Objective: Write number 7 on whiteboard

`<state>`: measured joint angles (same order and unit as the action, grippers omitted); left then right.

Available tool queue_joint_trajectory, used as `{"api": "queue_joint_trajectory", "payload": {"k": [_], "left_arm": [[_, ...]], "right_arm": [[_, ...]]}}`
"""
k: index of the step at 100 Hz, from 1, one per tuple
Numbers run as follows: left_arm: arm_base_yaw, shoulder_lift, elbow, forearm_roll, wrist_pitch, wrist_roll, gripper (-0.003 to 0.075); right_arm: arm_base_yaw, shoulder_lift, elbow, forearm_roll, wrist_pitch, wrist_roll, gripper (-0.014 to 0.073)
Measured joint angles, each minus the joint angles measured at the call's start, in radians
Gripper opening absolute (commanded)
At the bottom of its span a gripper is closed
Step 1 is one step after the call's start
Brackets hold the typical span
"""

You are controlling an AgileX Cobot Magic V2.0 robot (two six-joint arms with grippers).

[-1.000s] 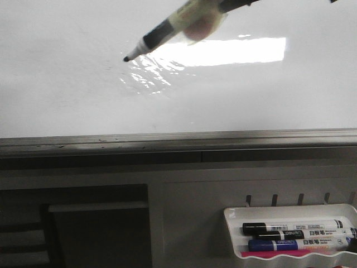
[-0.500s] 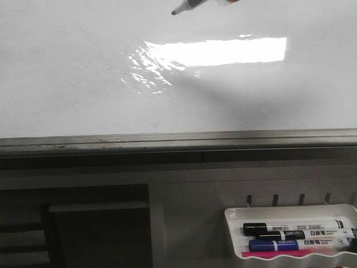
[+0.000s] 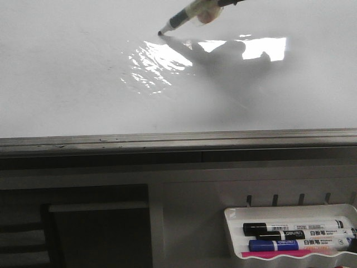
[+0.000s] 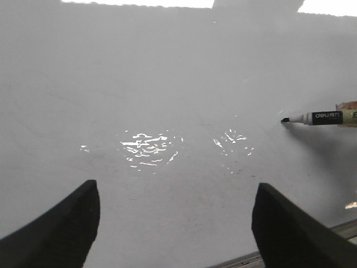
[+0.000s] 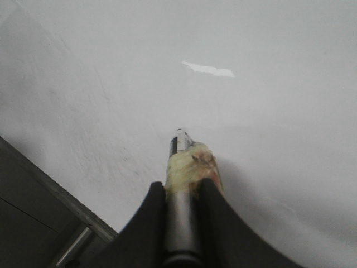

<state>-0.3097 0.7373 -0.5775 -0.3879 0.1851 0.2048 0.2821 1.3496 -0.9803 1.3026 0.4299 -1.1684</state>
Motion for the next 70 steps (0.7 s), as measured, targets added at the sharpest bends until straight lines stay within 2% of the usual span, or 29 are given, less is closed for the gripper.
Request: {"api": "queue_joint_trajectory", "payload": {"k": [46, 70], "left_arm": [[0.0, 0.0, 0.0, 0.0, 0.0, 0.0, 0.0512], [0.0, 0.0, 0.0, -0.002, 0.0, 0.0, 0.0512]], "right_arm": [[-0.004, -0.012, 0.016, 0.007, -0.03, 0.01, -0.0062], [-0.101, -0.1, 0.093, 0.004, -0.031, 0.017, -0.0062]]}}
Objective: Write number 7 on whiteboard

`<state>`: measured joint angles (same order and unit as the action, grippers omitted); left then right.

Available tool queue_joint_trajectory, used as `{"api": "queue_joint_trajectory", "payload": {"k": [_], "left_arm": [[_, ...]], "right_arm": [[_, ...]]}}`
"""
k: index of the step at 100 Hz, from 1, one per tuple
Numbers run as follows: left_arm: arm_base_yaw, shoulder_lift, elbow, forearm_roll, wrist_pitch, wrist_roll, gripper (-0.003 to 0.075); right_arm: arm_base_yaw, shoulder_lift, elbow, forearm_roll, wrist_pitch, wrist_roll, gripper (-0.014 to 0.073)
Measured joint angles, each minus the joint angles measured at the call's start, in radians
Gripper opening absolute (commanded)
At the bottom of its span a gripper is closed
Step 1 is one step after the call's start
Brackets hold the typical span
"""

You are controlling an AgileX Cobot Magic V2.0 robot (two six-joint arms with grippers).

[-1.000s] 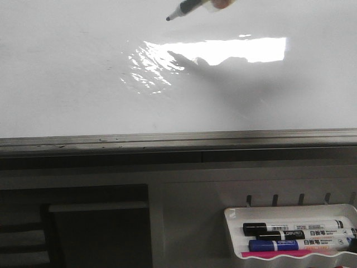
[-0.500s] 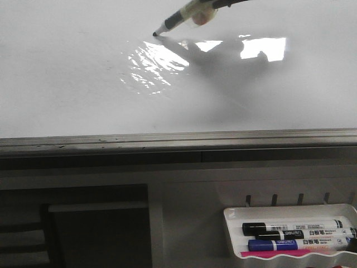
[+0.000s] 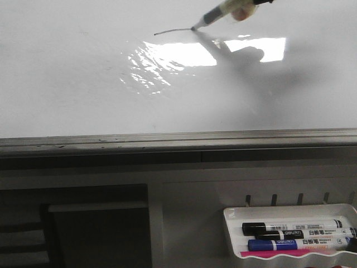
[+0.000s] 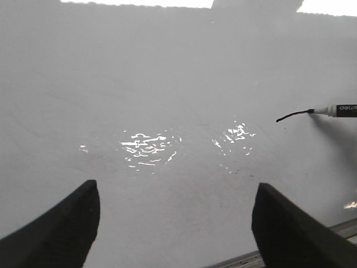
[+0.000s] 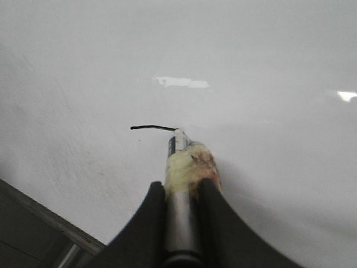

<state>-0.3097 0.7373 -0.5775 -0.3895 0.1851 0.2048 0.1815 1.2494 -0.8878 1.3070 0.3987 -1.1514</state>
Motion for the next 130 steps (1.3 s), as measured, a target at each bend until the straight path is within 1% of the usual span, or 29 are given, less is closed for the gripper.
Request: {"api": "queue_joint_trajectory", "payload": {"k": [11, 23, 35, 53, 69, 80, 88, 95, 102, 121, 130], "left_arm": [[0.0, 0.0, 0.0, 0.0, -0.006, 0.0, 0.0512], [0.0, 0.0, 0.0, 0.0, -0.013, 0.0, 0.0512], [0.0, 0.0, 0.0, 0.0, -0.015, 0.0, 0.0512], [0.0, 0.0, 0.0, 0.0, -0.015, 0.0, 0.0512], [0.0, 0.0, 0.0, -0.006, -0.015, 0.0, 0.0512], [0.0, 0.0, 0.0, -0.051, -0.015, 0.0, 0.0512], [-0.005, 0.0, 0.0, -0.063, -0.015, 0.0, 0.0512], [-0.037, 0.0, 0.0, -0.068, -0.017, 0.022, 0.0512], [-0.098, 0.014, -0.002, -0.07, -0.017, 0.059, 0.0512], [-0.345, 0.122, -0.067, -0.07, -0.023, 0.181, 0.0512], [-0.437, 0.203, -0.109, -0.046, -0.026, 0.218, 0.0512]], "right_arm": [[-0.04, -0.009, 0.011, 0.0, 0.034, 0.0, -0.0062], [-0.053, -0.009, 0.011, -0.002, 0.063, 0.0, -0.0062], [-0.053, -0.009, 0.032, -0.029, 0.087, 0.017, -0.0062], [-0.053, -0.012, 0.118, -0.059, 0.161, 0.046, -0.0062], [-0.056, -0.075, 0.135, -0.092, 0.188, 0.057, -0.0062], [-0.06, -0.156, 0.123, -0.096, 0.26, 0.073, -0.0062], [-0.06, -0.189, 0.101, -0.1, 0.351, 0.086, -0.0062], [-0.06, -0.196, 0.071, -0.106, 0.436, 0.09, -0.0062], [-0.06, -0.194, 0.04, -0.113, 0.505, 0.097, -0.0062], [-0.06, -0.162, -0.035, -0.152, 0.605, 0.159, -0.0062], [-0.06, -0.137, -0.059, -0.187, 0.644, 0.18, -0.0062]]}}
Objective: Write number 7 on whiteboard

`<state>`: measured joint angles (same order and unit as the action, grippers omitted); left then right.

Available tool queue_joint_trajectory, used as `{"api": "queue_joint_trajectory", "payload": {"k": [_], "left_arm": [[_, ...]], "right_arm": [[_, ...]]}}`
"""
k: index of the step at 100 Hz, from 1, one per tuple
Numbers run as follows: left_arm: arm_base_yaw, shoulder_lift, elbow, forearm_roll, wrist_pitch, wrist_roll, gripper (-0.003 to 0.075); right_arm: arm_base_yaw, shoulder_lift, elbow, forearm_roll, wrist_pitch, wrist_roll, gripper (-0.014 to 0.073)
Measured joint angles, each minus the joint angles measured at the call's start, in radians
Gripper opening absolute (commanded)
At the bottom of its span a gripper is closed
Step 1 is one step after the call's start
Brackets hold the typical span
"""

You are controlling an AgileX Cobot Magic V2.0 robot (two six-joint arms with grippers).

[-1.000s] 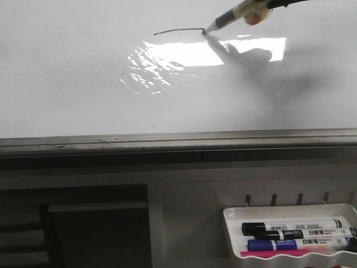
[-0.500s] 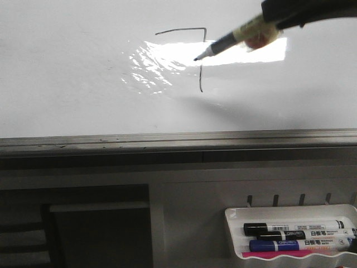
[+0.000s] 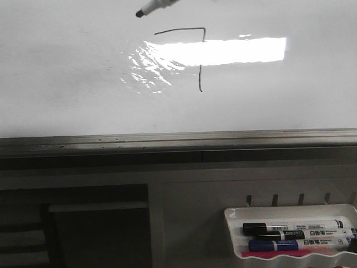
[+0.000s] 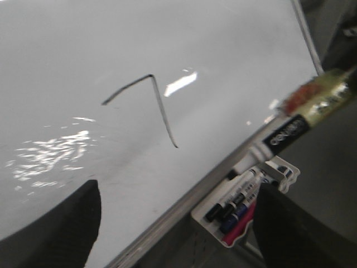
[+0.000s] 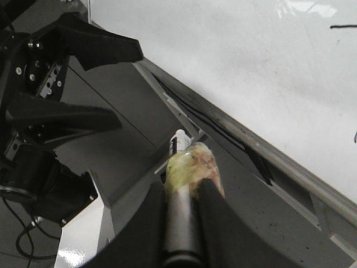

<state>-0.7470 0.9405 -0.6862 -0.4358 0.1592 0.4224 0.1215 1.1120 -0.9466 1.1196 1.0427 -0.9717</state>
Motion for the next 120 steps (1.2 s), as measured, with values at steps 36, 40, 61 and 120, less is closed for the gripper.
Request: {"api": "queue_joint_trajectory", "payload": {"k": [36, 40, 61, 120], "left_arm": [[-0.106, 0.279, -0.153, 0.089, 0.008, 0.018, 0.051], [-0.106, 0.292, -0.162, 0.092, 0.016, 0.018, 0.051], [-0.12, 0.327, -0.19, 0.141, 0.028, 0.02, 0.051], [-0.164, 0.36, -0.192, 0.335, 0.026, 0.022, 0.0133]], "right_arm": [[0.0, 0.022, -0.011, -0.076, 0.031, 0.037, -0.0062], [0.0, 0.022, -0.011, -0.084, 0.024, 0.043, -0.0062], [0.0, 0.026, -0.011, -0.098, 0.016, 0.055, -0.0062], [0.0, 0.051, -0.011, -0.098, 0.007, 0.08, -0.0062]]}}
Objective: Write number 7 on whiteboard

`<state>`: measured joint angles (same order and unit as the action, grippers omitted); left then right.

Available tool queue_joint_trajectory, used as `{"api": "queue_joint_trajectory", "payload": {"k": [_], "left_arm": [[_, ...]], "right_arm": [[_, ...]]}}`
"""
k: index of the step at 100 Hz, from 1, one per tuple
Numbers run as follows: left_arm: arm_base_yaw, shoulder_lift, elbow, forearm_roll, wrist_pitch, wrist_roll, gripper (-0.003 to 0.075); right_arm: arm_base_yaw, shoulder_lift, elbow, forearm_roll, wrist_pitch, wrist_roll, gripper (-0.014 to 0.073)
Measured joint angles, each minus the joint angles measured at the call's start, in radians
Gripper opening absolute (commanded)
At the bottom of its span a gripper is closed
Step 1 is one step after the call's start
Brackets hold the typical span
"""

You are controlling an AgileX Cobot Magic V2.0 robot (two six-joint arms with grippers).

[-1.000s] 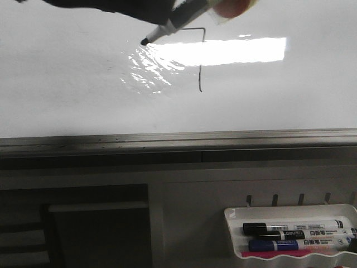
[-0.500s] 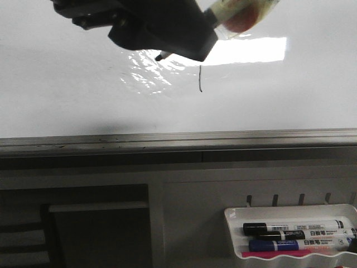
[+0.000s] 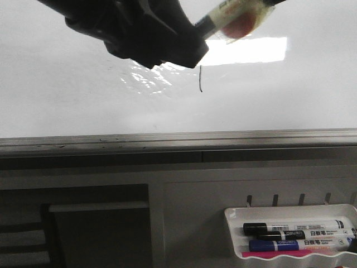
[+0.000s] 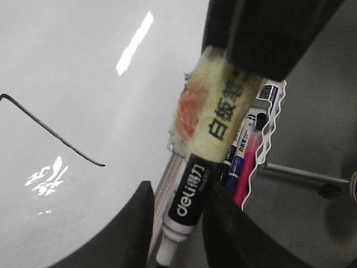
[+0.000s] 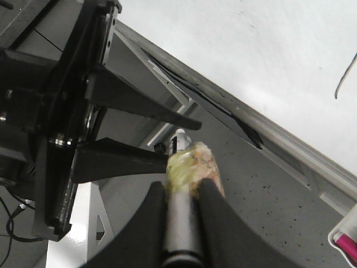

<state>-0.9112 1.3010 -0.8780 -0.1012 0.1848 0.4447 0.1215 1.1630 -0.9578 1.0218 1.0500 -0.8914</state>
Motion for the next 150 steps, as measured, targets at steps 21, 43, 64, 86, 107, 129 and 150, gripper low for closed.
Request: {"api": "queue_joint_trajectory", "payload": {"k": [21, 43, 64, 86, 107, 129, 150], "left_arm": [[0.0, 0.0, 0.0, 0.008, -0.006, 0.007, 0.0029], [0.0, 0.0, 0.0, 0.023, -0.002, 0.022, -0.002], [-0.005, 0.0, 0.0, -0.005, 0.0, 0.021, -0.002], [0.047, -0.022, 0.002, -0.141, -0.005, 0.005, -0.002], [0.181, -0.125, 0.055, -0.328, -0.03, 0.002, -0.002], [0.278, -0.182, 0.147, -0.667, -0.16, -0.004, -0.002], [0.284, -0.109, 0.166, -0.801, -0.292, -0.006, -0.002]], "right_arm": [[0.0, 0.0, -0.002, 0.004, -0.006, 0.004, -0.0062], [0.0, 0.0, -0.002, 0.004, -0.006, 0.004, -0.0039], [0.0, 0.0, -0.002, 0.015, -0.004, 0.004, 0.0374], [-0.014, 0.0, -0.002, -0.022, 0.017, 0.004, 0.0489], [-0.139, -0.035, -0.002, -0.086, 0.037, 0.007, 0.0489], [-0.196, -0.069, -0.002, -0.093, 0.04, 0.026, 0.0489], [-0.199, -0.07, -0.002, -0.093, 0.042, 0.031, 0.0489]]}}
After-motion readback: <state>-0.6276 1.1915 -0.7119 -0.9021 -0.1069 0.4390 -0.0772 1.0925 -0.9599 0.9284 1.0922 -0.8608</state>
